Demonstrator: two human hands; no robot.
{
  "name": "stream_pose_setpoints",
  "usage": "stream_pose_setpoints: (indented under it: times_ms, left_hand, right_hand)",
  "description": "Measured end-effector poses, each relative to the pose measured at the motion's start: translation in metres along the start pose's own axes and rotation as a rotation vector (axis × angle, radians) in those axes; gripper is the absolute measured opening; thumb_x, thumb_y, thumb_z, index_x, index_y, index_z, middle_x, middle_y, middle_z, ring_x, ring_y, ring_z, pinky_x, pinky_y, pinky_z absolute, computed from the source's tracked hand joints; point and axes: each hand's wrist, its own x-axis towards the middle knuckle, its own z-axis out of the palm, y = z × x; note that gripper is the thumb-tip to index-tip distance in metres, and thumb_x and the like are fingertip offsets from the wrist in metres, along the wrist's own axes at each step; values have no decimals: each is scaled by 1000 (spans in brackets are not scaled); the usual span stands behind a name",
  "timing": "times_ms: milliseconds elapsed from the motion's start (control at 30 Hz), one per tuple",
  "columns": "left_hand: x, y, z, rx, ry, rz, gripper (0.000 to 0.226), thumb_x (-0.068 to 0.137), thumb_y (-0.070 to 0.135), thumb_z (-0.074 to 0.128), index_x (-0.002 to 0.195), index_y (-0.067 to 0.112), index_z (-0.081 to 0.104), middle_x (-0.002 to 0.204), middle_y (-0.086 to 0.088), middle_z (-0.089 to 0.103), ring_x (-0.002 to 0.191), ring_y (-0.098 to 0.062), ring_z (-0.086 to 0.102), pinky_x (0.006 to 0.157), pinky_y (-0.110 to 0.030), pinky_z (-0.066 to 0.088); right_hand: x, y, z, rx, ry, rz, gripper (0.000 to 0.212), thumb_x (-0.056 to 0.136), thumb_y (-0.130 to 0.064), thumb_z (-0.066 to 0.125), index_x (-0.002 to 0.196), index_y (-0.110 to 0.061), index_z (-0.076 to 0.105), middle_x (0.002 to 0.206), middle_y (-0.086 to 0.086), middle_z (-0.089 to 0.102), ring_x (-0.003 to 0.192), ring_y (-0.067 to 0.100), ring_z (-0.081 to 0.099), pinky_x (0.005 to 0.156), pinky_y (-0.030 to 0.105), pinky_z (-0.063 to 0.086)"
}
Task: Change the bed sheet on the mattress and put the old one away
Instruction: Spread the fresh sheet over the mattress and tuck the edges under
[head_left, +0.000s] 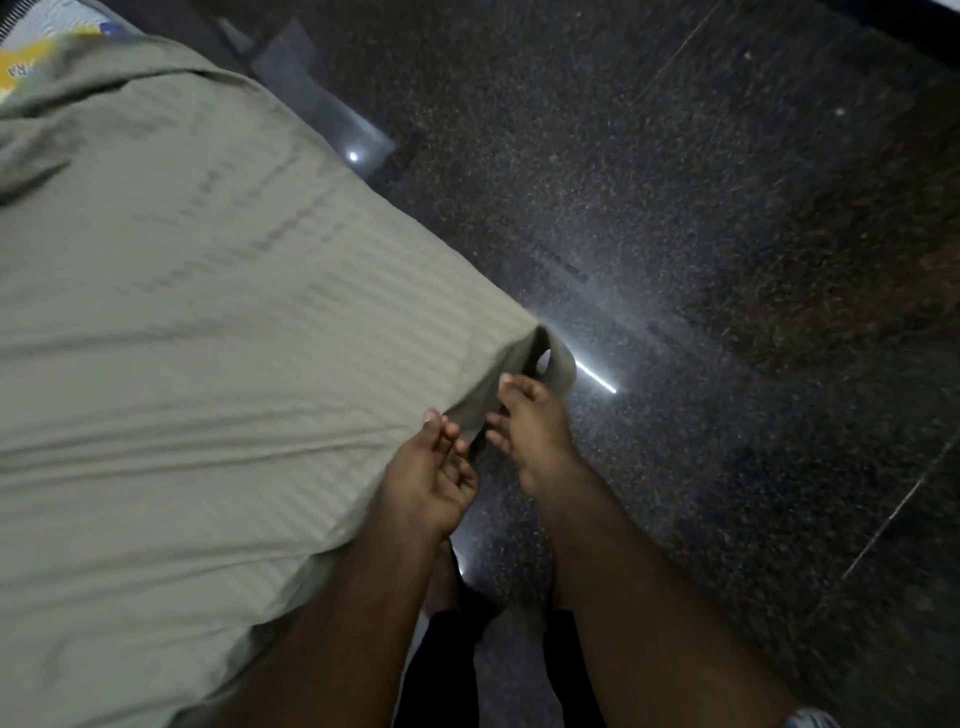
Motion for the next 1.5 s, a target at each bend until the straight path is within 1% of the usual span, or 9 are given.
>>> stream_pose_setpoints:
  times_ms: [233,500,733,900,1067,1167,1267,1367,1500]
  left_hand:
    - [1,5,8,254,19,45,36,94,57,58,93,22,67,64,11,66,55,-7,57,49,-18,36]
    - [9,25,31,-230,-84,-103,63,83,64,67,113,9,64,111,-1,71,95,-16,67,68,-26,45]
    - [37,8,40,-335,7,75,32,93,45,66,95,13,63,83,-3,67,70,-11,65,60,-21,43]
    - [26,7,34,-261,86,216,18,97,30,61,94,12,61,56,-2,61,49,-11,54,48,-20,40]
    - [1,13,21,-191,94,352,14,95,27,63,90,14,65,65,-3,60,54,-11,56,50,-20,45]
    - [-9,16,19,-186,76,371,15,96,27,62,90,14,66,63,-3,60,52,-10,56,48,-18,45]
    - [-8,18,14,-161,45,381,16,97,26,60,86,15,67,56,0,60,50,-8,57,46,-17,46]
    - [0,17,10,-121,20,343,18,96,28,60,88,13,66,58,-2,60,50,-9,57,46,-17,46]
    - [17,7,12,-64,-14,223,29,95,39,61,90,11,63,62,-2,65,50,-9,58,48,-18,47]
  right_hand:
    - [29,-19,10,-173,236,-228,15,97,-13,56,84,-16,60,65,7,60,45,12,53,40,22,42]
    - [46,9,-5,94,162,10,24,102,-21,49,121,-20,64,114,0,69,103,18,65,72,29,51]
    - [66,17,-5,224,101,174,38,103,-41,49,132,-21,62,127,-1,69,115,18,65,89,35,51]
    - [88,12,9,454,65,121,36,103,-39,46,122,-15,66,113,9,71,95,23,66,83,37,51]
    - [108,30,41,633,-37,110,65,95,-68,36,132,-22,63,125,10,70,116,29,63,99,43,50]
    - [114,51,51,468,-103,192,81,91,-78,29,144,-21,53,104,4,68,76,12,74,66,27,60]
    - [120,65,50,408,-121,166,60,104,-59,26,134,-18,58,95,0,62,51,4,68,45,16,50]
    - [118,69,44,340,-40,142,43,106,-49,33,114,-18,62,85,1,58,54,11,62,45,15,50]
    - [119,82,12,57,429,-157,27,79,-28,71,99,-12,64,84,5,68,79,28,69,82,45,60]
